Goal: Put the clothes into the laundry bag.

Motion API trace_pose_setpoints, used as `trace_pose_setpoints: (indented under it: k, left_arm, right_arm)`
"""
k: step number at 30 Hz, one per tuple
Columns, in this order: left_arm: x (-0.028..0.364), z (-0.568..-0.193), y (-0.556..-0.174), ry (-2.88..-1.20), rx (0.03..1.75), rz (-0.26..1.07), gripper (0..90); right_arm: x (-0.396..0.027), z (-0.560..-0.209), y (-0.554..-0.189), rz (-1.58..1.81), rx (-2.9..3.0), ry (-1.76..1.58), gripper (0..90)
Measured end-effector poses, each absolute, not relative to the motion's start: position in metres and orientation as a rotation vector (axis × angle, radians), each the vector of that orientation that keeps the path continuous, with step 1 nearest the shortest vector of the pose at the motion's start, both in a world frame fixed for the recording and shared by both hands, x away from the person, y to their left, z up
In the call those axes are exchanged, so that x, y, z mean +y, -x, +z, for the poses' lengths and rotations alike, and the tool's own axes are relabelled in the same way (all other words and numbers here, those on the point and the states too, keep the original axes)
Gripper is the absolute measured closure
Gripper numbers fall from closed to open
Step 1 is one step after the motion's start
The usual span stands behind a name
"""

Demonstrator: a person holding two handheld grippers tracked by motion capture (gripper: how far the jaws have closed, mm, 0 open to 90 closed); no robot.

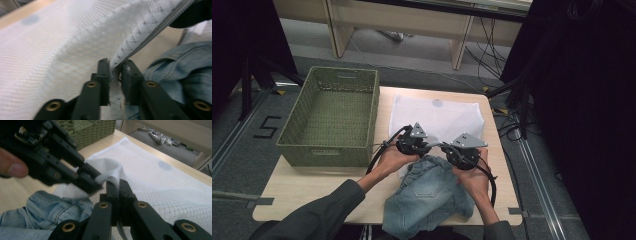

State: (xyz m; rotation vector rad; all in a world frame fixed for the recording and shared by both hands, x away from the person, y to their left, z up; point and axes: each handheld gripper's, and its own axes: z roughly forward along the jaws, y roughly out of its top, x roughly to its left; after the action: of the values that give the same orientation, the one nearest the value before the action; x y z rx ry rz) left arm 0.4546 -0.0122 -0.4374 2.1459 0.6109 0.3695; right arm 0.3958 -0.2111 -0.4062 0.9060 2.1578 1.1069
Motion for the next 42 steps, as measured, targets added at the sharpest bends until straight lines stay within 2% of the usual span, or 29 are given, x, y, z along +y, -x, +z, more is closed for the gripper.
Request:
trace_pose_setpoints:
  k: [2,8,9,12,15,18,25,26,28,29,31,32,35,36,38,42]
  left_arm:
    - [-0.003,-0.432,-0.454,-2.126,0.624,0.352,83.9]
    - [0.031,-0.411,-0.448,-2.129,0.586,0.353,84.6]
    - [0.034,-0.411,-0.447,-2.128,0.585,0.347,84.5]
    - [0.040,-0.411,-0.448,-2.123,0.593,0.327,84.0]
    - [0.043,-0.412,-0.450,-2.104,0.609,0.307,83.7]
    - [0.043,-0.413,-0.450,-2.104,0.609,0.295,83.7]
    - [0.044,-0.413,-0.450,-2.112,0.595,0.284,83.8]
    - [0.044,-0.414,-0.450,-2.112,0.594,0.279,84.0]
    - [0.044,-0.413,-0.450,-2.116,0.590,0.277,84.3]
    - [0.044,-0.414,-0.449,-2.113,0.592,0.274,84.3]
    - [0.044,-0.413,-0.448,-2.118,0.574,0.280,84.6]
    - [0.044,-0.412,-0.447,-2.114,0.578,0.274,84.7]
    - [0.045,-0.411,-0.446,-2.115,0.562,0.272,85.1]
    - [0.044,-0.410,-0.445,-2.112,0.564,0.269,85.1]
    - [0.045,-0.408,-0.444,-2.114,0.556,0.265,85.2]
    - [0.044,-0.405,-0.443,-2.096,0.545,0.252,85.2]
  right_arm:
    - [-0.210,-0.408,-0.395,1.094,2.187,-0.898,89.3]
    - [-0.202,-0.410,-0.392,1.120,2.210,-0.882,87.1]
    - [-0.200,-0.408,-0.390,1.134,2.216,-0.867,84.1]
    - [-0.194,-0.402,-0.383,1.203,2.252,-0.867,65.5]
    - [-0.186,-0.399,-0.372,1.271,2.400,-0.794,51.8]
    - [-0.173,-0.408,-0.357,1.244,2.552,-0.739,43.9]
    - [-0.136,-0.443,-0.343,1.057,2.768,-0.640,33.6]
    - [-0.133,-0.449,-0.340,1.032,2.767,-0.659,34.7]
    - [-0.128,-0.464,-0.341,0.900,2.769,-0.571,47.6]
    - [-0.127,-0.466,-0.343,0.912,2.785,-0.589,57.9]
    - [-0.129,-0.463,-0.344,0.926,2.772,-0.581,69.4]
    - [-0.130,-0.458,-0.343,0.926,2.747,-0.553,81.5]
    - [-0.138,-0.438,-0.341,0.958,2.684,-0.641,85.3]
    - [-0.152,-0.424,-0.349,1.000,2.559,-0.628,85.7]
    - [-0.158,-0.418,-0.353,1.013,2.523,-0.624,85.7]
    - [-0.193,-0.397,-0.369,1.067,2.370,-0.795,85.6]
